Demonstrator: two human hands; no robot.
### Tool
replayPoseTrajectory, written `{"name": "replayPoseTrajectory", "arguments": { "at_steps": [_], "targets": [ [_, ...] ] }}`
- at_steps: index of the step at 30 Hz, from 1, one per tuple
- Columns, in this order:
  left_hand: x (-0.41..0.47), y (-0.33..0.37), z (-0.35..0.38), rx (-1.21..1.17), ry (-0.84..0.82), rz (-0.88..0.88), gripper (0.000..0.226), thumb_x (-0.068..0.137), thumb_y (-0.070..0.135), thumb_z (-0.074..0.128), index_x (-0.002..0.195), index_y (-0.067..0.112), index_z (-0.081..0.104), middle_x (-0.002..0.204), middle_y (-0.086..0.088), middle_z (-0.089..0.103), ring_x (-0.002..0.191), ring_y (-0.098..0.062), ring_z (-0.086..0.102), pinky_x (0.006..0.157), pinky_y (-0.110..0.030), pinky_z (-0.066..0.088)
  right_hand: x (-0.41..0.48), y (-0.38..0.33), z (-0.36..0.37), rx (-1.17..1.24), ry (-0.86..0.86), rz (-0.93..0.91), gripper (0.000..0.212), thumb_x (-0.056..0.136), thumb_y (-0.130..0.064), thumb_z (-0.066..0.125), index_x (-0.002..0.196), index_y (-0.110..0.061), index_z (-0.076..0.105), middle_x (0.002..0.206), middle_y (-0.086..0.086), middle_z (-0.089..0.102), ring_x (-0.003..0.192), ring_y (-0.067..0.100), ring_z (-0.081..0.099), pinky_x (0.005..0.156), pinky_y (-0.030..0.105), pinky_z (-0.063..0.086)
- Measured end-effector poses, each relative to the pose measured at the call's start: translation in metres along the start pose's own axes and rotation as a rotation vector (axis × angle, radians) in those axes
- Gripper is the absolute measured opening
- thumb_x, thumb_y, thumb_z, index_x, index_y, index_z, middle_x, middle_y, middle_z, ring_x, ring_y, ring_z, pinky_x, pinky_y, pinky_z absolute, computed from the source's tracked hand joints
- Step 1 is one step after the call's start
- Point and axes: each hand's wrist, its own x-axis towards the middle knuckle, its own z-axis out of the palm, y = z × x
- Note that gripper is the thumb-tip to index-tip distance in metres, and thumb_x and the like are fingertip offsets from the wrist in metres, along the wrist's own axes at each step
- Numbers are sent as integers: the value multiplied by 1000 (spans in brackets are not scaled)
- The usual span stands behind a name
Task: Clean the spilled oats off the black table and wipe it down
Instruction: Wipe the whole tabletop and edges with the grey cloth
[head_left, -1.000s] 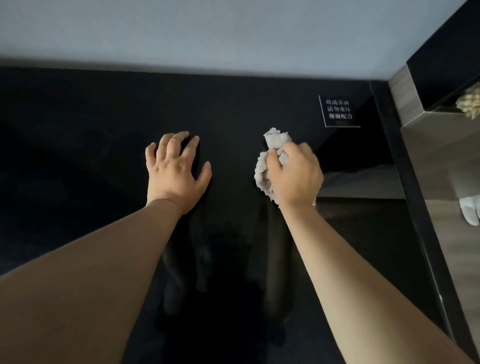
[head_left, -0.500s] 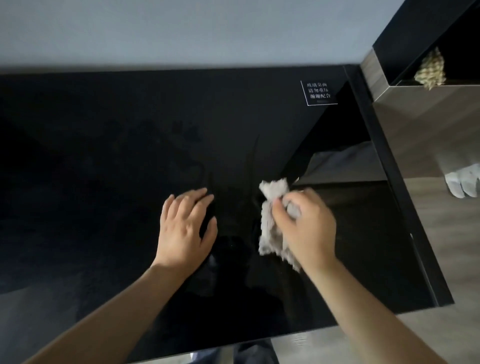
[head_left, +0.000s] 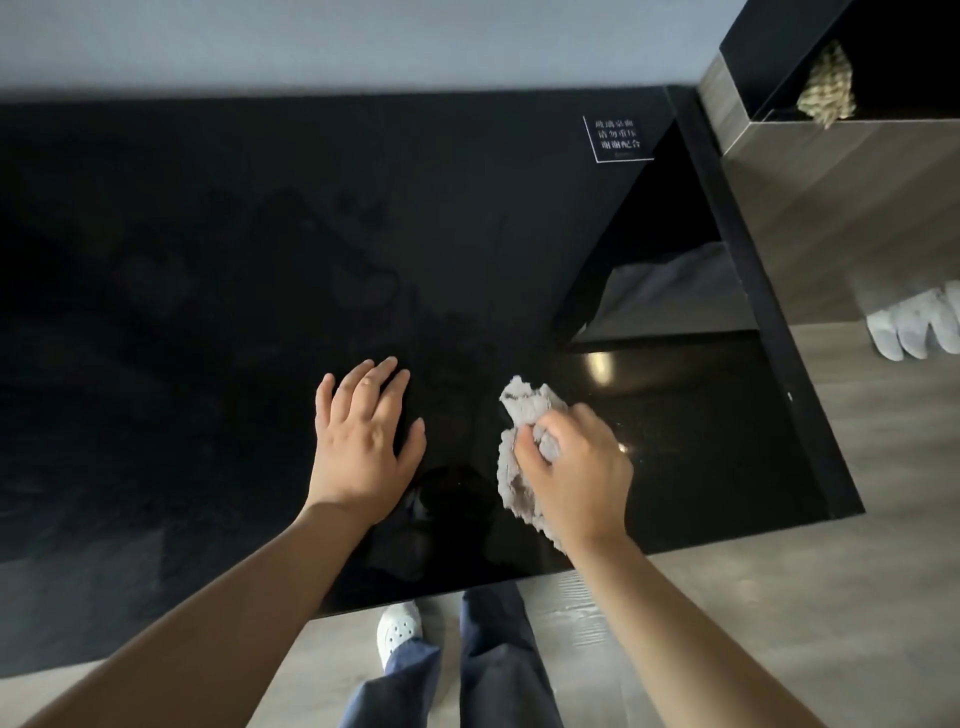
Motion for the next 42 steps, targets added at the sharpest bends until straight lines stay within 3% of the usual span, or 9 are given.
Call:
{"name": "replayPoseTrajectory", "arguments": {
  "at_steps": [8, 14, 22, 28, 34, 36, 39, 42],
  "targets": [
    [-2, -2, 1, 6, 10, 0, 54, 91, 42, 38, 133, 9, 51, 142, -6, 44, 136, -25, 31, 117, -50, 13, -66, 0, -15, -21, -42, 39, 20, 79, -39, 58, 69, -23, 62, 67, -8, 49, 57, 10, 46, 45, 20, 30],
    [-2, -2, 2, -7, 9, 7, 49, 93, 36, 49, 135, 10, 49, 144, -6, 42, 137, -26, 29, 117, -49, 11, -92, -9, -22, -41, -39, 109, 19, 79, -38, 57, 70, -23, 65, 68, -7, 53, 57, 13, 50, 42, 22, 34],
    [0, 0, -2, 29, -35, 1, 52, 95, 41, 42, 138, 11, 45, 146, -6, 39, 139, -26, 26, 117, -51, 10, -123, -10, -50, 11, -244, 187, 14, 74, -31, 71, 65, -26, 62, 62, -11, 53, 52, 10, 50, 43, 21, 38],
    [-1, 0, -5, 55, -63, 9, 54, 94, 43, 41, 138, 10, 45, 147, -7, 39, 139, -27, 28, 117, -51, 11, -85, -24, -68, 91, -143, 217, 26, 78, -45, 56, 62, -24, 57, 63, -10, 54, 57, 8, 53, 50, 26, 41],
    [7, -12, -18, -132, -33, 18, 54, 91, 47, 42, 128, 12, 57, 137, -3, 53, 132, -22, 42, 113, -43, 21, -23, -43, -71, 272, 26, 139, 32, 81, -36, 56, 57, -15, 54, 52, -6, 50, 49, 14, 49, 46, 35, 41],
    [17, -24, -27, -198, -6, 17, 44, 92, 38, 51, 125, 12, 60, 130, -2, 58, 123, -22, 50, 108, -38, 28, -1, -47, -68, 286, 44, 92, 35, 83, -30, 58, 54, -12, 49, 48, -3, 46, 45, 17, 45, 44, 39, 39],
    [40, -45, -38, -197, 47, -22, 35, 91, 27, 58, 121, 9, 62, 122, -5, 61, 113, -27, 55, 101, -41, 38, 31, -54, -57, 306, 34, 61, 33, 86, -26, 60, 58, -9, 54, 49, 0, 50, 46, 19, 48, 46, 40, 41],
    [64, -61, -43, -132, 23, -50, 39, 91, 28, 57, 124, 9, 59, 125, -6, 59, 116, -28, 52, 101, -42, 36, 62, -61, -40, 325, 20, 73, 33, 87, -23, 62, 60, -7, 54, 51, 1, 50, 46, 18, 46, 46, 35, 40]
  ]
}}
